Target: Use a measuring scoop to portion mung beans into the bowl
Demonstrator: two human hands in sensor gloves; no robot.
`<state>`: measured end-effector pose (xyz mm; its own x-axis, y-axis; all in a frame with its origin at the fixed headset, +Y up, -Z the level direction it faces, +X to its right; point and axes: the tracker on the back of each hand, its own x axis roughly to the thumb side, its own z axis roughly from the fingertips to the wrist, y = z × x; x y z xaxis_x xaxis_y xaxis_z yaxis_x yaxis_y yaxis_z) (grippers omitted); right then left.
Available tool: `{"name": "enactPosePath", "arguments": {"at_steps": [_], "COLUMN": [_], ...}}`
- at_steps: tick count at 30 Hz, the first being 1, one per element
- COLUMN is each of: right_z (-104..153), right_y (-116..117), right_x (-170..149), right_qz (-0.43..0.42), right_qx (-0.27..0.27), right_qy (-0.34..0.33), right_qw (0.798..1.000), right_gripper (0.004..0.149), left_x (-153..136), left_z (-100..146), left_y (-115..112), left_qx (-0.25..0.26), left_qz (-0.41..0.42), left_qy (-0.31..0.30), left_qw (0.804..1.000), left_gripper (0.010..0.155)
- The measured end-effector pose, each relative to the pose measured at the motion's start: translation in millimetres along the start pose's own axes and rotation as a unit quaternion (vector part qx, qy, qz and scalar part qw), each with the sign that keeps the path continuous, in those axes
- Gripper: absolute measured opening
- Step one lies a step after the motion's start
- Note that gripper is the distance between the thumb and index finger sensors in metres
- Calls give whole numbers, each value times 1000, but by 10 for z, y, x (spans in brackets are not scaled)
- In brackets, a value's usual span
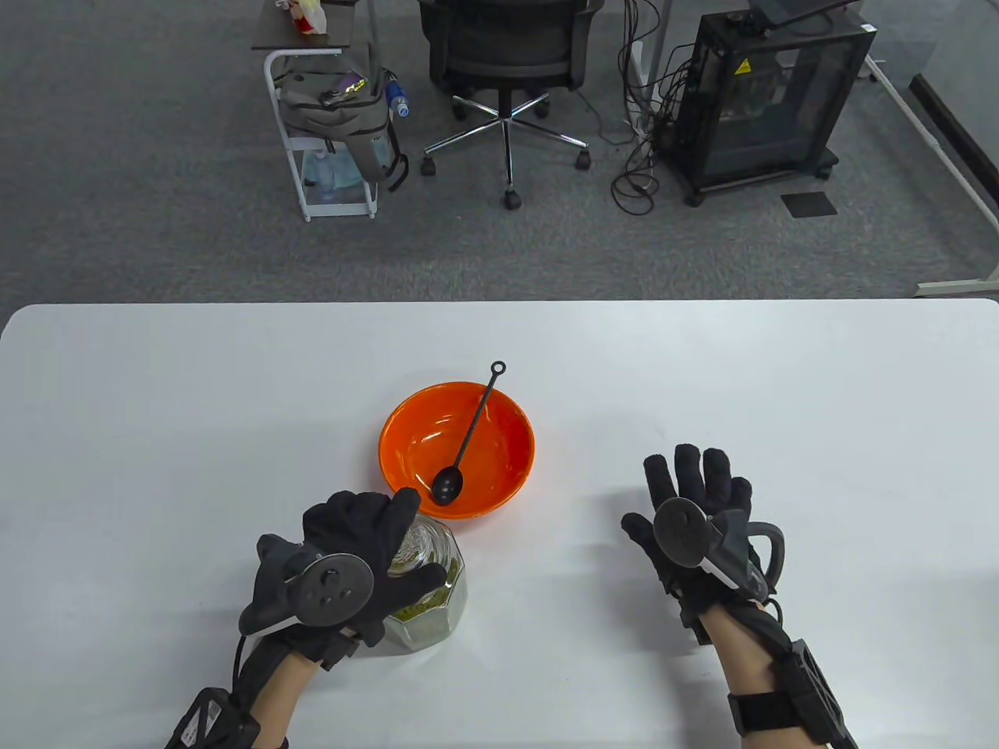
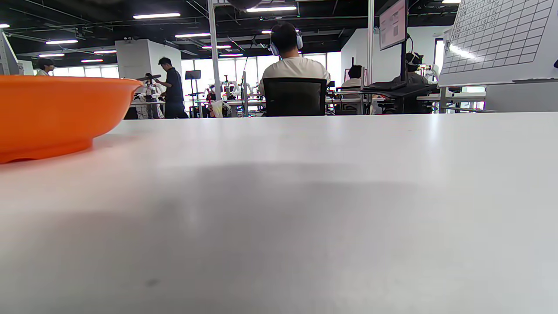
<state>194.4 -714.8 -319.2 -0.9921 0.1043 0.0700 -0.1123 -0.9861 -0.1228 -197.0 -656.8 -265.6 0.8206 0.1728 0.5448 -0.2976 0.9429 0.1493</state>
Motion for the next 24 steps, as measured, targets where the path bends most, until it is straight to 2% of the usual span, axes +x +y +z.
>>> {"name": "enactPosePath", "arguments": {"at_steps": [6, 13, 19, 24], "right_z": [1, 0, -5, -7], "right_y": [6, 8, 10, 15], "right_x": [6, 0, 1, -3], "right_qz": [1, 0, 0, 0], "right_qx": [2, 3, 1, 1], "right_qy": [-1, 1, 0, 1], "right_qw": [1000, 1000, 1000, 1000], "right_gripper": [82, 82, 82, 82], "left_x": [41, 15, -258, -555], "left_z": [20, 117, 269, 374], "left_y": [73, 323, 512, 519], "left_qx": [23, 74, 121, 137], "left_qz": [-4, 13, 22, 17], "left_qy": [-9, -7, 39, 89], "left_qw": [1000, 997, 992, 986], "left_gripper": [92, 91, 90, 92]}}
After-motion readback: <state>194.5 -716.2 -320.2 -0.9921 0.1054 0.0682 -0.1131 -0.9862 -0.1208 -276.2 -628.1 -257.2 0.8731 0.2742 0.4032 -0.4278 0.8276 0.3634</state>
